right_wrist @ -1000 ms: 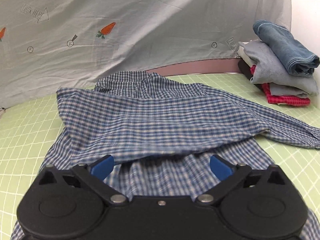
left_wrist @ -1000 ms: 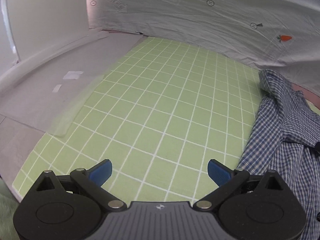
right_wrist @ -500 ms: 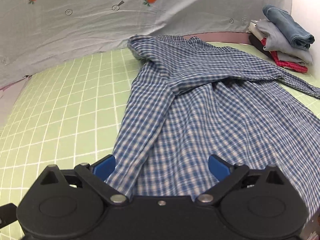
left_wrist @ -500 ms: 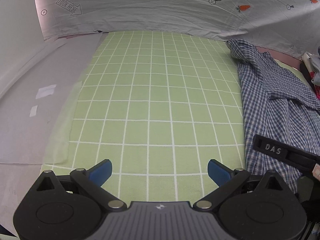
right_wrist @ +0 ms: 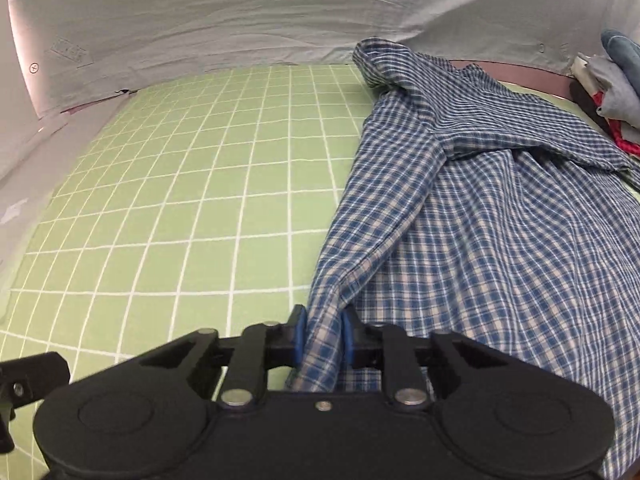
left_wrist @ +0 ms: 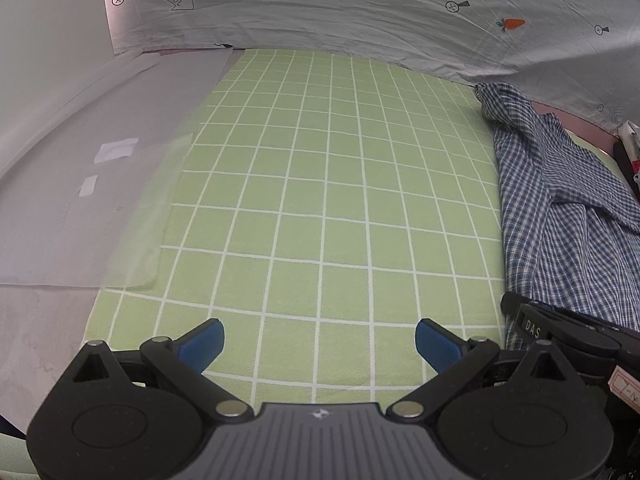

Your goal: Fold clothes

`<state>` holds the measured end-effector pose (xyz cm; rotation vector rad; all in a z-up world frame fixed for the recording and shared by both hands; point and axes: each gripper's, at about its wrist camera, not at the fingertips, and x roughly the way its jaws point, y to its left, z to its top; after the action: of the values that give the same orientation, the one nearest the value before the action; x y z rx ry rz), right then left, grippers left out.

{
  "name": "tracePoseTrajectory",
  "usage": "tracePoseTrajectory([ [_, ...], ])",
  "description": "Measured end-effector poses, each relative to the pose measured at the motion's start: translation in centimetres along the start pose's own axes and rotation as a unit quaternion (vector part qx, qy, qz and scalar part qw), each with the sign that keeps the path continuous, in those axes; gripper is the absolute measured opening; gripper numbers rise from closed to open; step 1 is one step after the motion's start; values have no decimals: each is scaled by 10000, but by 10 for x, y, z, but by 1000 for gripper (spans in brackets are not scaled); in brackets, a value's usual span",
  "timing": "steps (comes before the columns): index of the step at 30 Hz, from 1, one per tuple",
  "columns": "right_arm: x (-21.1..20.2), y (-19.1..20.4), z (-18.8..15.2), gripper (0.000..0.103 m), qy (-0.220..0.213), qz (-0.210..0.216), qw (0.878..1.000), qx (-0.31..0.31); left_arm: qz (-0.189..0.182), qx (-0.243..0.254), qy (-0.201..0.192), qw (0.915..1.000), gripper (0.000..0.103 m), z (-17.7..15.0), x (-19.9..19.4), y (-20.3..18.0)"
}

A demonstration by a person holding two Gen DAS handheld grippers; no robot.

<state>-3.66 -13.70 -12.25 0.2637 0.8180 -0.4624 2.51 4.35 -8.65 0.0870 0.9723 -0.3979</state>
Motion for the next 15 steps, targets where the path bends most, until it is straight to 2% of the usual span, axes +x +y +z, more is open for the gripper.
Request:
tracePoseTrajectory([
  [5,-12,-26,8,3,-66,615,9979,217,-27,53,-77,10000,101,2,3,-30],
  [10,-32,-73,30,3,-199,1293,9907,388,-106,-131,-132,9998,101,4,7,-76],
  [13,-44,-111,39,3,-174,1511,9870,513,-148,-63,-165,9997,101,1,6,-110],
  [15,-47,-137,45,3,-168,1509,9872,484,-179,-20,-98,9998,101,-5,9,-132],
])
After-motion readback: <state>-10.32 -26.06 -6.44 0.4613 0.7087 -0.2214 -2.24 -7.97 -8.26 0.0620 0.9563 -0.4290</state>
